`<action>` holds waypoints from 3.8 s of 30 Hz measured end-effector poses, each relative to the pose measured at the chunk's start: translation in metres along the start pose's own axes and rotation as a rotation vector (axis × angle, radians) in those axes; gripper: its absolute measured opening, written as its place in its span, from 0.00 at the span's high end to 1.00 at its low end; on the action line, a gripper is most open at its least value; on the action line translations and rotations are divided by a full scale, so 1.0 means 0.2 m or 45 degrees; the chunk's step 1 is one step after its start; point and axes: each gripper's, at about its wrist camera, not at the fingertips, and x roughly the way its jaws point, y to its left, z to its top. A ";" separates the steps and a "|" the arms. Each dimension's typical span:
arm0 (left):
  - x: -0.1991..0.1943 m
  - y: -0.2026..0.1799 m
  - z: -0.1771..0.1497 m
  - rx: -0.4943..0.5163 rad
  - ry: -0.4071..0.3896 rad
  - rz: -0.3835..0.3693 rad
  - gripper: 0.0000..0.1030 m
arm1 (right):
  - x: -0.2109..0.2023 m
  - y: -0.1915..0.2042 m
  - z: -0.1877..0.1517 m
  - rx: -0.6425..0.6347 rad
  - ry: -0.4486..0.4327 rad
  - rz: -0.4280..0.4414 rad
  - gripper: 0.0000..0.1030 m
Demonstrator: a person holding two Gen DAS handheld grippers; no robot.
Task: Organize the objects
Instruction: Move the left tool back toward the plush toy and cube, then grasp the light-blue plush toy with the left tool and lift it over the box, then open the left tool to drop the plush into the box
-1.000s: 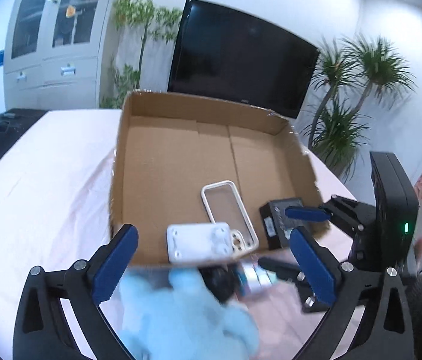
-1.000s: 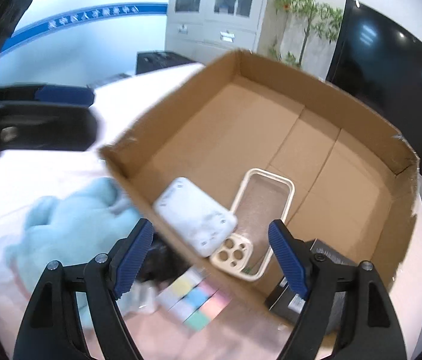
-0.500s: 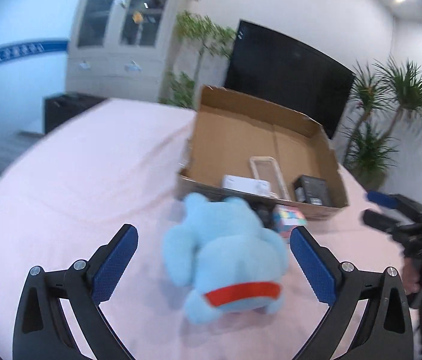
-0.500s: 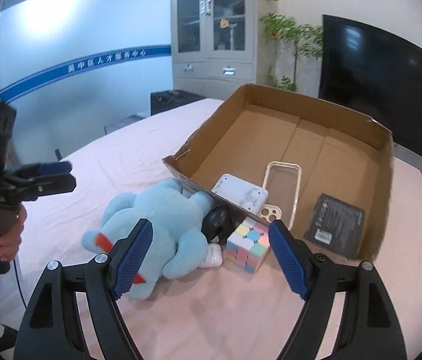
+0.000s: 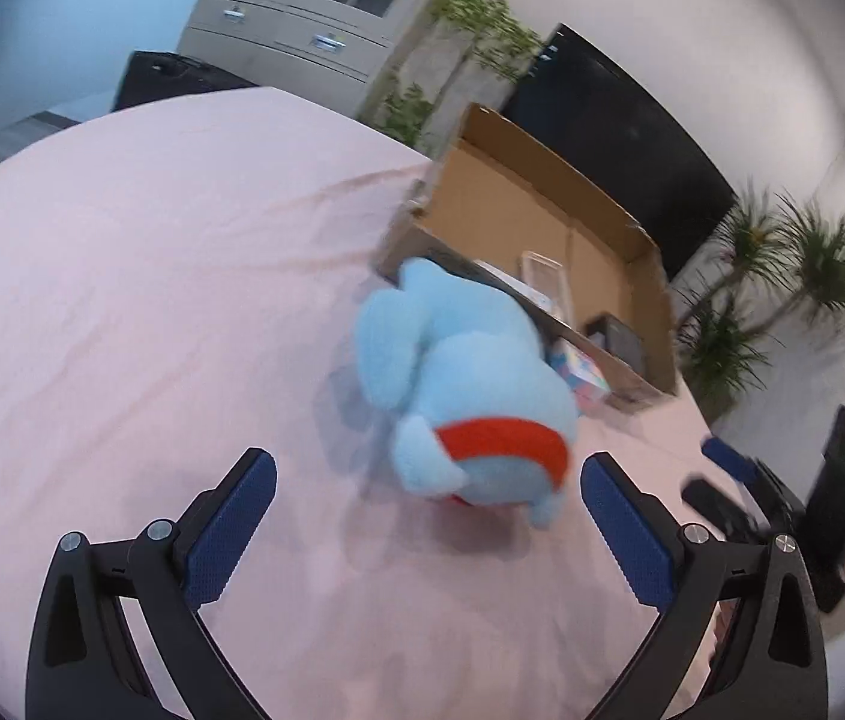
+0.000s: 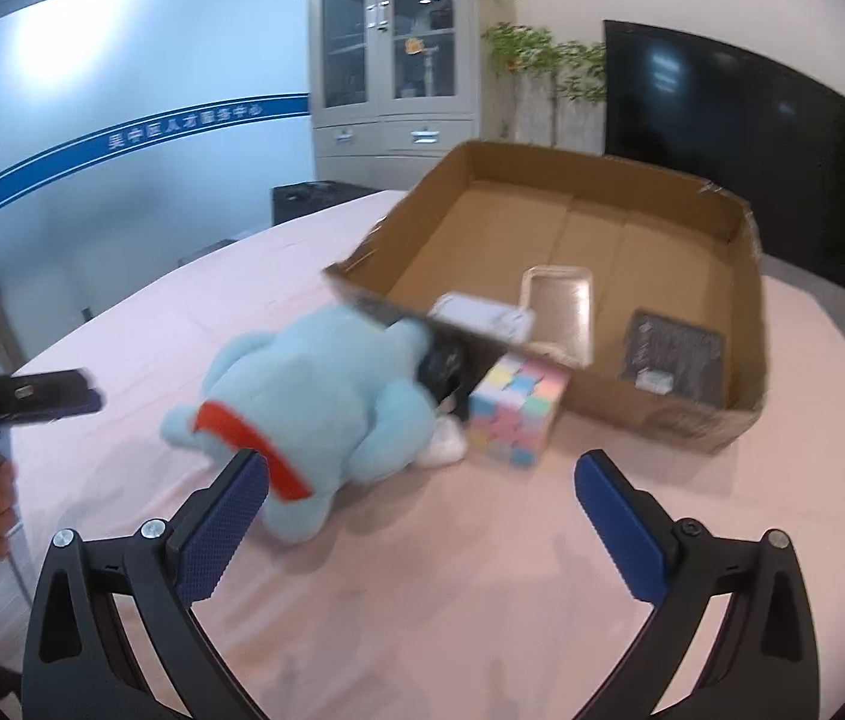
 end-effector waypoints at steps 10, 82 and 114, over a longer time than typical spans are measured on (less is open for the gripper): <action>0.24 0.06 0.24 0.149 0.113 0.186 0.03 | 0.29 -0.02 0.03 0.115 0.105 -0.011 0.05; 1.14 -0.86 1.27 0.713 0.083 0.091 0.76 | 0.61 -0.50 0.92 0.037 -0.091 -0.363 0.77; 0.91 -0.72 1.01 0.639 0.063 0.032 0.23 | 0.46 -0.64 0.71 0.140 -0.020 -0.231 0.24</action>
